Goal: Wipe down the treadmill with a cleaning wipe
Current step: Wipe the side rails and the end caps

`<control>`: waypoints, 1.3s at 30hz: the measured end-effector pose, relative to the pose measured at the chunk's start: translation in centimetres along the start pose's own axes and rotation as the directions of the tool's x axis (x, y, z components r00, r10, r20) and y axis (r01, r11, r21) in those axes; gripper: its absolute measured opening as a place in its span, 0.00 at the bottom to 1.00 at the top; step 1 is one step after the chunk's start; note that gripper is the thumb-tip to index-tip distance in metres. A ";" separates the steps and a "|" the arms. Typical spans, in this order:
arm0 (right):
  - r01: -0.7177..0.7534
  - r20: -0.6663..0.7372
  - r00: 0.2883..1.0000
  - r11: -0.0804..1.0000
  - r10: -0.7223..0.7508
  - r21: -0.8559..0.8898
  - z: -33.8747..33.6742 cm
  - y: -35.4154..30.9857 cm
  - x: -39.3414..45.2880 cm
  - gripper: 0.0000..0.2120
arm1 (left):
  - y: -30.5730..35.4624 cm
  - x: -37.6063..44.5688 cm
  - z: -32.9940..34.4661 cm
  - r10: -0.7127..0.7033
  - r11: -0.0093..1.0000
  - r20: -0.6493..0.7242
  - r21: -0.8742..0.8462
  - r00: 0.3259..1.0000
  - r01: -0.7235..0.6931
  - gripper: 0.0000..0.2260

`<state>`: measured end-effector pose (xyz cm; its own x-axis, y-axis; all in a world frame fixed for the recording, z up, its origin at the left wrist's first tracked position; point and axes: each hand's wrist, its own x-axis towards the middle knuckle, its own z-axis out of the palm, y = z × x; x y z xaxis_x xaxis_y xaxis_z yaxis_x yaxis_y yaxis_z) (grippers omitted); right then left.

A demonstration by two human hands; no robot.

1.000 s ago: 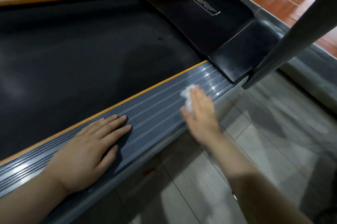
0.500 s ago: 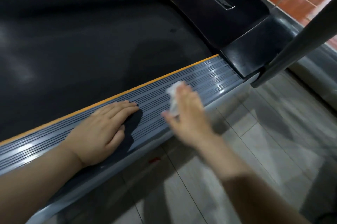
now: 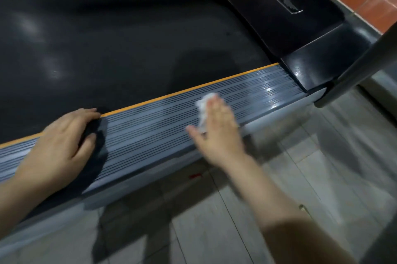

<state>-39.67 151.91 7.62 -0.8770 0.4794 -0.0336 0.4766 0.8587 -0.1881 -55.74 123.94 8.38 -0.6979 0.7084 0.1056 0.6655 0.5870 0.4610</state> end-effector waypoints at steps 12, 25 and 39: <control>-0.468 0.003 0.884 0.884 0.468 -0.014 -1.8 3.1 4.6 0.43 | -5.7 -5.4 -2.2 -0.118 0.965 0.051 0.243 0.992 0.103 0.27; -0.045 -0.019 0.999 0.996 0.043 -0.077 0.5 -5.6 2.3 0.46 | -7.9 -10.7 -5.9 -0.279 0.957 -0.255 -0.152 0.926 0.247 0.25; 0.581 0.171 0.804 0.813 -0.569 -0.029 4.6 -25.3 -2.9 0.44 | -20.7 -26.9 -12.2 -0.510 0.765 -0.386 0.205 0.769 0.611 0.29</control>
<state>-49.48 127.96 8.00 -0.9871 -0.1338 -0.0873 -0.1204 0.9822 -0.1439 -53.98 88.01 6.78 -0.9781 0.0936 0.1857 0.1369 0.9620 0.2362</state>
